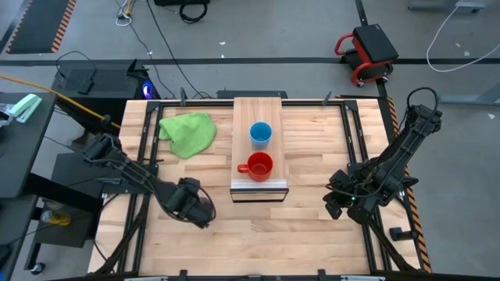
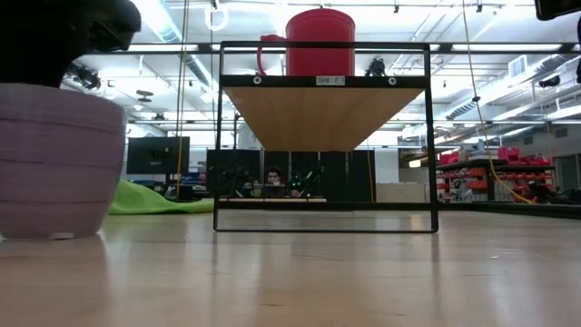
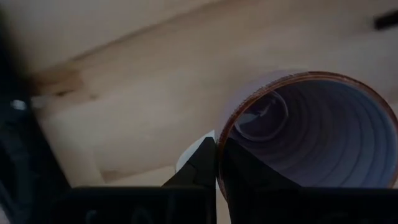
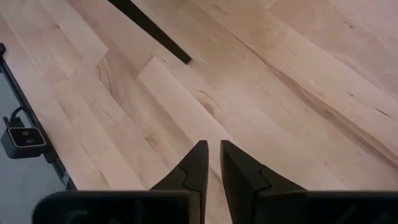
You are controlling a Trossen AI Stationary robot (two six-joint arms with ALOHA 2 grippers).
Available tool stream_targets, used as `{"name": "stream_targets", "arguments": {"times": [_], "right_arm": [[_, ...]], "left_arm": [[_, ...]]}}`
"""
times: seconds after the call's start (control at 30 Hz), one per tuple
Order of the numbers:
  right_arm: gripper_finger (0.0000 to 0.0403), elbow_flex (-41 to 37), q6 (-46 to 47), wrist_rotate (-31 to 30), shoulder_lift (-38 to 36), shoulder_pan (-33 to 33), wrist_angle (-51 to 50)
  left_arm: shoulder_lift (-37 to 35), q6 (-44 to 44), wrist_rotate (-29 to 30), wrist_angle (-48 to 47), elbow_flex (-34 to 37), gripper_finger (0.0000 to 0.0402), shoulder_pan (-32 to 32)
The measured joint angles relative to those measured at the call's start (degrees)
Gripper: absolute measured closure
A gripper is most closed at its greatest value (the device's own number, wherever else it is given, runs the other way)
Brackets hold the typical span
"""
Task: Stack small to large cups/mugs on shelf
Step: Put the purple mug on the shelf
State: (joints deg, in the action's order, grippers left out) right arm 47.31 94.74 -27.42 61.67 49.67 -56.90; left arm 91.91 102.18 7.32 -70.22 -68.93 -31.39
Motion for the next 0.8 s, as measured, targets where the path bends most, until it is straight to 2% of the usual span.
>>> {"name": "stream_targets", "arguments": {"times": [0.2,0.5,0.8], "right_arm": [[0.0353,0.0,0.0,0.0,0.0,0.0,0.1],[0.0353,0.0,0.0,0.0,0.0,0.0,1.4],[0.0353,0.0,-0.3,0.0,0.0,0.0,1.6]], "left_arm": [[0.0,-2.8,1.7,-1.4,0.0,0.0386,3.0],[-0.3,-12.3,3.0,-1.8,0.0,0.0386,9.8],[-4.8,-19.8,3.6,-3.3,0.1,0.0386,17.1]]}}
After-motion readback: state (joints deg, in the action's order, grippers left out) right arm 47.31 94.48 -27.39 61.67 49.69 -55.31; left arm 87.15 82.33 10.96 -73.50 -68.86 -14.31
